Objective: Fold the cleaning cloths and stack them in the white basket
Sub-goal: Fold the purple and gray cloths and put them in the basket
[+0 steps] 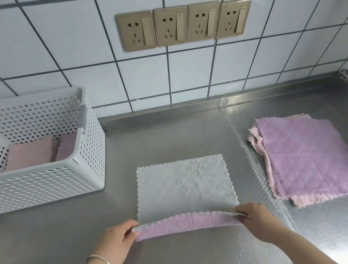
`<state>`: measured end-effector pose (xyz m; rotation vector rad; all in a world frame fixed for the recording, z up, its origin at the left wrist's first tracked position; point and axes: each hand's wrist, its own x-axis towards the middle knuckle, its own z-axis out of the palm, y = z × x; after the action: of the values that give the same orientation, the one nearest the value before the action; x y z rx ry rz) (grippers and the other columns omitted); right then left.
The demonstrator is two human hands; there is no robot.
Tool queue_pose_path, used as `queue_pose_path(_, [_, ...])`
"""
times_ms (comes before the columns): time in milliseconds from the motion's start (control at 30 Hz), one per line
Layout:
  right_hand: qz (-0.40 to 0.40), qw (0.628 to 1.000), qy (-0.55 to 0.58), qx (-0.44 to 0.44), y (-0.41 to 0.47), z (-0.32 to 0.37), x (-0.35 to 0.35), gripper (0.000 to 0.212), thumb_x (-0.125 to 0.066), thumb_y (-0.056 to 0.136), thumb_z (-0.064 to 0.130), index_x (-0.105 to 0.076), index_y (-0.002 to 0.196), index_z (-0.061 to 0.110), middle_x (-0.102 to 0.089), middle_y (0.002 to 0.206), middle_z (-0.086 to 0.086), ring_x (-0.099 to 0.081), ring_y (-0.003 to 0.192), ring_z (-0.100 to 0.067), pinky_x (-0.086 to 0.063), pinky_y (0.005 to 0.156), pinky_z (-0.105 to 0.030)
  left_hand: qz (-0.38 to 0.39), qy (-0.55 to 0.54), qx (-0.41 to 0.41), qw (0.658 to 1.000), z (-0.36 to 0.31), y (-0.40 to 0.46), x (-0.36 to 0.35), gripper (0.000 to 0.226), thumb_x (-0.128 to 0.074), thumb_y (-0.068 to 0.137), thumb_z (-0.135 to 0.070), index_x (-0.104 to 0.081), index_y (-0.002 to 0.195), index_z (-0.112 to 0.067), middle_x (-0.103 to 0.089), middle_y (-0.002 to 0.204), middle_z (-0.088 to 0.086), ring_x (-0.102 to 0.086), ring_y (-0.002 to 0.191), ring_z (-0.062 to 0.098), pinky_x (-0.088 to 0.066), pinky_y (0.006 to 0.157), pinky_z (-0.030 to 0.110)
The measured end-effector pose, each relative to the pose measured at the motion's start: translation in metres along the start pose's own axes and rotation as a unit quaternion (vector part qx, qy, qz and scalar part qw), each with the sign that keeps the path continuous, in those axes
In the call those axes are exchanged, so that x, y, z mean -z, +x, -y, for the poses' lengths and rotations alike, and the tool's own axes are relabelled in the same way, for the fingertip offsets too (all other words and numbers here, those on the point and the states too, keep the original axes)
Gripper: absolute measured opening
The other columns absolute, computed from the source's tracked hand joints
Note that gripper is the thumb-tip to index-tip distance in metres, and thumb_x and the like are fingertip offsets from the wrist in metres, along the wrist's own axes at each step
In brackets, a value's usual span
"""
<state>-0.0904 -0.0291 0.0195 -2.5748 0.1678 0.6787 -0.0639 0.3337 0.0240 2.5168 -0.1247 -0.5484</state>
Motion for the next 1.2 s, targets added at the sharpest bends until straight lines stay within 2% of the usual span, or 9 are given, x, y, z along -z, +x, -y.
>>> queue_pose_path(200, [0.19,0.978,-0.088,0.01,-0.016,0.004,0.012,0.035,-0.044,0.09,0.016,-0.036,0.057,0.023,-0.041,0.06,0.008,-0.039,0.056,-0.005,-0.03,0.054,-0.018,0.208,0.058,0.038,0.976,-0.002,-0.015,-0.002,0.027,-0.052,0.09,-0.024,-0.04,0.066,-0.023,-0.054,0.061,-0.006,-0.054,0.06,-0.001,-0.035,0.053,0.011])
queue_pose_path(300, [0.224,0.971,-0.08,0.002,-0.016,0.005,0.014,0.038,-0.049,0.088,0.018,-0.032,0.054,0.021,-0.036,0.057,0.009,-0.034,0.052,-0.004,-0.027,0.05,-0.02,0.258,0.068,0.043,0.963,-0.004,-0.014,-0.002,0.033,-0.054,0.09,-0.027,-0.036,0.062,-0.025,-0.048,0.048,-0.013,-0.051,0.049,-0.008,-0.034,0.05,0.01])
queue_pose_path(467, [0.17,0.985,0.003,-0.029,-0.006,0.006,0.02,0.038,-0.051,0.089,0.014,-0.036,0.054,0.019,-0.038,0.059,0.006,-0.034,0.052,-0.006,-0.029,0.05,-0.019,0.196,-0.065,0.077,0.975,-0.007,-0.001,0.004,0.028,-0.055,0.091,-0.016,-0.045,0.066,-0.025,-0.053,0.046,-0.021,-0.047,0.049,-0.012,-0.036,0.055,0.01])
queue_pose_path(533, [0.129,0.99,0.034,-0.036,0.001,0.005,0.021,0.038,-0.051,0.088,0.011,-0.038,0.053,0.019,-0.039,0.058,0.005,-0.033,0.052,-0.006,-0.028,0.05,-0.019,0.153,-0.114,0.094,0.977,-0.007,0.006,0.004,0.023,-0.055,0.091,-0.014,-0.051,0.075,-0.029,-0.059,0.068,-0.027,-0.052,0.068,-0.015,-0.037,0.062,0.004])
queue_pose_path(667, [0.06,0.991,0.103,-0.054,0.019,0.006,0.02,0.029,-0.054,0.089,0.013,-0.049,0.06,0.016,-0.043,0.057,0.005,-0.036,0.051,-0.008,-0.025,0.045,-0.016,0.091,-0.176,0.131,0.972,-0.001,0.021,0.001,0.011,-0.056,0.091,-0.014,-0.059,0.08,-0.011,-0.067,0.084,0.006,-0.061,0.079,0.018,-0.049,0.078,0.032])
queue_pose_path(767, [0.02,0.987,0.134,-0.082,0.033,0.009,0.019,0.028,-0.05,0.091,0.015,-0.046,0.063,0.013,-0.041,0.056,0.003,-0.033,0.048,-0.01,-0.024,0.042,-0.017,0.05,-0.261,0.185,0.946,-0.008,0.03,-0.006,0.014,-0.052,0.092,-0.006,-0.054,0.078,-0.006,-0.057,0.076,0.011,-0.056,0.075,0.022,-0.052,0.074,0.034])
queue_pose_path(900, [-0.014,0.984,0.138,-0.11,0.045,0.014,0.017,0.022,-0.049,0.09,0.019,-0.049,0.07,0.011,-0.045,0.061,0.001,-0.037,0.052,-0.012,-0.027,0.045,-0.02,0.031,-0.249,0.2,0.947,-0.015,0.039,-0.01,0.024,-0.049,0.093,-0.006,-0.046,0.071,-0.015,-0.048,0.071,0.005,-0.049,0.065,0.016,-0.05,0.056,0.017])
queue_pose_path(1100, [-0.051,0.982,0.127,-0.127,0.054,0.023,0.013,0.031,-0.05,0.091,0.023,-0.044,0.061,0.018,-0.047,0.061,0.001,-0.041,0.056,-0.014,-0.029,0.048,-0.025,0.01,-0.199,0.223,0.954,-0.004,0.058,-0.014,0.017,-0.052,0.091,-0.011,-0.049,0.074,-0.009,-0.05,0.072,0.011,-0.05,0.072,0.023,-0.051,0.079,0.042])
queue_pose_path(1200, [-0.063,0.981,0.121,-0.136,0.056,0.024,0.01,0.024,-0.049,0.092,0.027,-0.052,0.069,0.02,-0.054,0.067,-0.001,-0.049,0.062,-0.018,-0.033,0.051,-0.027,0.0,-0.16,0.237,0.958,-0.003,0.065,-0.02,0.024,-0.052,0.091,-0.014,-0.045,0.067,-0.013,-0.05,0.071,0.01,-0.051,0.073,0.025,-0.051,0.08,0.042])
